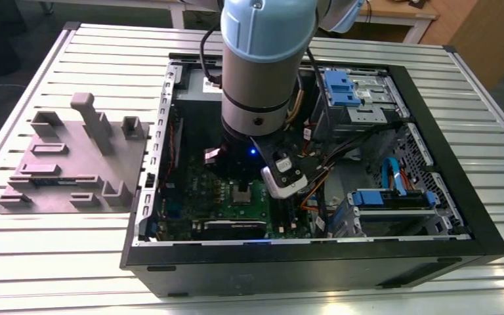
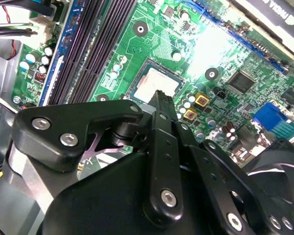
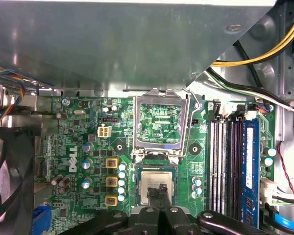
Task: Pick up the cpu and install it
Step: 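Close the cpu cover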
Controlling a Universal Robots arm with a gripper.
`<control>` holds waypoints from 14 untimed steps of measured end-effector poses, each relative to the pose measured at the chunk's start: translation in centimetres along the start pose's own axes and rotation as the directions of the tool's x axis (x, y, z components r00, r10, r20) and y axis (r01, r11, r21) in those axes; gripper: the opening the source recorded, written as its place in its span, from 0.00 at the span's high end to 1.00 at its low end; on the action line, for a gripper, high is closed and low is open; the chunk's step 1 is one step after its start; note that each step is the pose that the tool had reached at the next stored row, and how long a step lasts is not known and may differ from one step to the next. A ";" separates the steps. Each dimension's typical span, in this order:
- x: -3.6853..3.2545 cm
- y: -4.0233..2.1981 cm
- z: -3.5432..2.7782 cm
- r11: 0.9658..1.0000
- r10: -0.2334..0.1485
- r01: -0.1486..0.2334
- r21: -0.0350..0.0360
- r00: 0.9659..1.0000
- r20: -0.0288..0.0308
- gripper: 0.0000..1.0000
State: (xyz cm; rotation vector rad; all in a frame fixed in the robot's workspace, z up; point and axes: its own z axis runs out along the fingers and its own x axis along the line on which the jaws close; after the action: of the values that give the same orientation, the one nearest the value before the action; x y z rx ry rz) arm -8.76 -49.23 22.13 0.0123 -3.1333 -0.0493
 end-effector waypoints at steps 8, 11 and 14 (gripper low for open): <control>0.00 0.00 -0.12 1.000 0.000 0.000 0.000 1.000 0.000 0.90; 0.00 0.00 -0.13 1.000 0.000 0.000 0.000 1.000 0.000 0.90; -0.26 0.00 -0.15 1.000 0.000 0.000 0.000 1.000 0.000 0.90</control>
State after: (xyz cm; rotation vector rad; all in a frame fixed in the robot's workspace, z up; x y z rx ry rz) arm -8.51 -49.23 22.28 0.0123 -3.1330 -0.0487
